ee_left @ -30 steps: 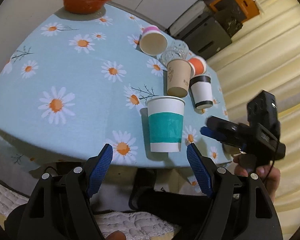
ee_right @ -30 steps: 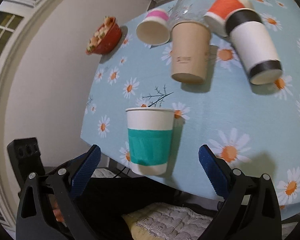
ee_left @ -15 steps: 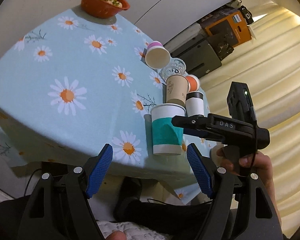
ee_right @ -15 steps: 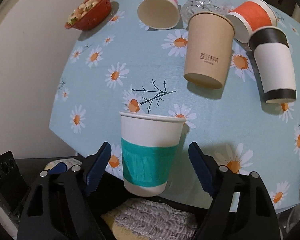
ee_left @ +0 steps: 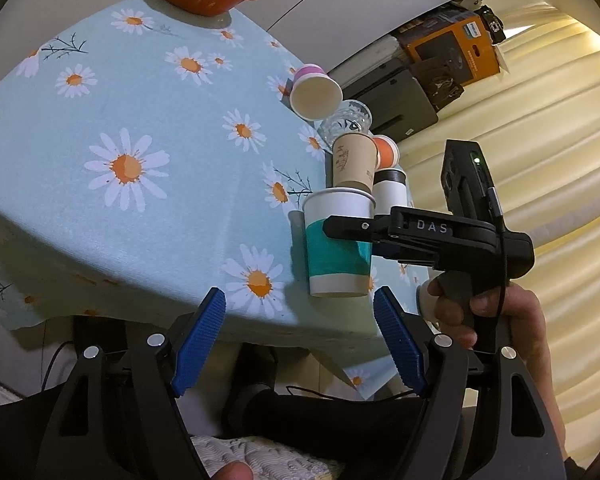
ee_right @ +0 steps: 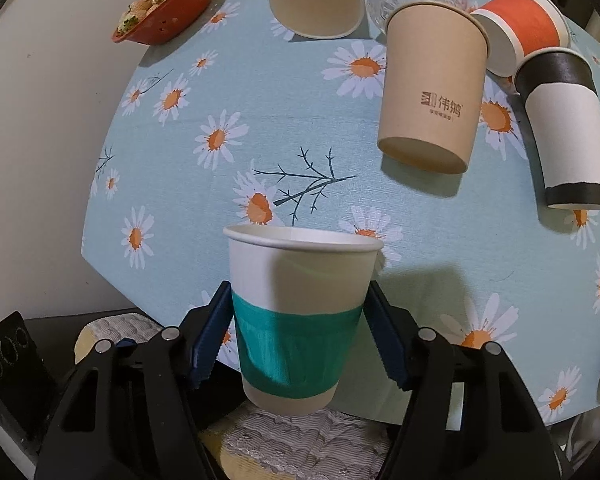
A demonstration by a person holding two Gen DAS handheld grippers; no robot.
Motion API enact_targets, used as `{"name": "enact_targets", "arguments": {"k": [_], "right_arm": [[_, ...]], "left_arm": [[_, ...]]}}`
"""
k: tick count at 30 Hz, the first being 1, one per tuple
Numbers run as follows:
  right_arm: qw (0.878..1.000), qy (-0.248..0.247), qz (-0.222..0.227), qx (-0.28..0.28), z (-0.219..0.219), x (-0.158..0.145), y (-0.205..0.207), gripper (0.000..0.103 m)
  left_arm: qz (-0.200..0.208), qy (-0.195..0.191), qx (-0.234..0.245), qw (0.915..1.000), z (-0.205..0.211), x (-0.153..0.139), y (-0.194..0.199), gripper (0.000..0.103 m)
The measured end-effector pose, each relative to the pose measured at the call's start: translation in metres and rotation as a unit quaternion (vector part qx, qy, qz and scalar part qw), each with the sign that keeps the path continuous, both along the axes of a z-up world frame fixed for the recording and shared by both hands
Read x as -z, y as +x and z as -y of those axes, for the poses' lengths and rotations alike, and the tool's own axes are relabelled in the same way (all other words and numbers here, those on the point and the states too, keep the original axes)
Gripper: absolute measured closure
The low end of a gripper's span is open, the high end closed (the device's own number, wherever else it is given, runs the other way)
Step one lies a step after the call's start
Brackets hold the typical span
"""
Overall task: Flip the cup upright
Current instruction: 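Lower the upright teal-banded cup onto the tablecloth with the right tool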
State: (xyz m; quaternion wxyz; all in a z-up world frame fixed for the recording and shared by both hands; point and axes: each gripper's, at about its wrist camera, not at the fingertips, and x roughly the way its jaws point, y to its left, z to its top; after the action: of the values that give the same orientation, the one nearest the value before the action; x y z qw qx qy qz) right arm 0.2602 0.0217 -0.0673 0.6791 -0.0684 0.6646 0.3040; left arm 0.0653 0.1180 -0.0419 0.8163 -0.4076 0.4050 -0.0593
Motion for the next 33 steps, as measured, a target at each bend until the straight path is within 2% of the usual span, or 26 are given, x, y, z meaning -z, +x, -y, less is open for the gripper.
{"name": "enact_targets", "arguments": {"k": [8,12,17,24,28,33], "right_arm": [[0.999,0.021,0.022,0.010,0.011,-0.012,-0.002,0.038],[0.997,0.045,0.063,0.015,0.023,-0.026,-0.012,0.038],[0.986,0.090,0.136,0.025,0.041,-0.046,-0.031,0.038],[0.958,0.143,0.246,0.043,0.060,-0.059,-0.056,0.038],[0.932,0.160,0.320,0.053,0.067,-0.056,-0.075,0.038],[0.903,0.182,0.381,0.075,0.075,-0.039,-0.090,0.038]], "left_arm": [[0.006,0.006,0.003,1.0000,0.000,0.003,0.000,0.028],[0.013,0.006,0.006,0.9999,0.001,0.002,0.000,0.028],[0.025,0.007,0.006,0.9996,0.001,0.000,0.001,0.028],[0.037,0.004,-0.004,0.9993,-0.002,0.001,0.004,0.028],[0.043,0.006,-0.012,0.9990,-0.005,0.000,0.004,0.028],[0.045,0.010,-0.016,0.9988,-0.005,0.000,0.005,0.028]]}}
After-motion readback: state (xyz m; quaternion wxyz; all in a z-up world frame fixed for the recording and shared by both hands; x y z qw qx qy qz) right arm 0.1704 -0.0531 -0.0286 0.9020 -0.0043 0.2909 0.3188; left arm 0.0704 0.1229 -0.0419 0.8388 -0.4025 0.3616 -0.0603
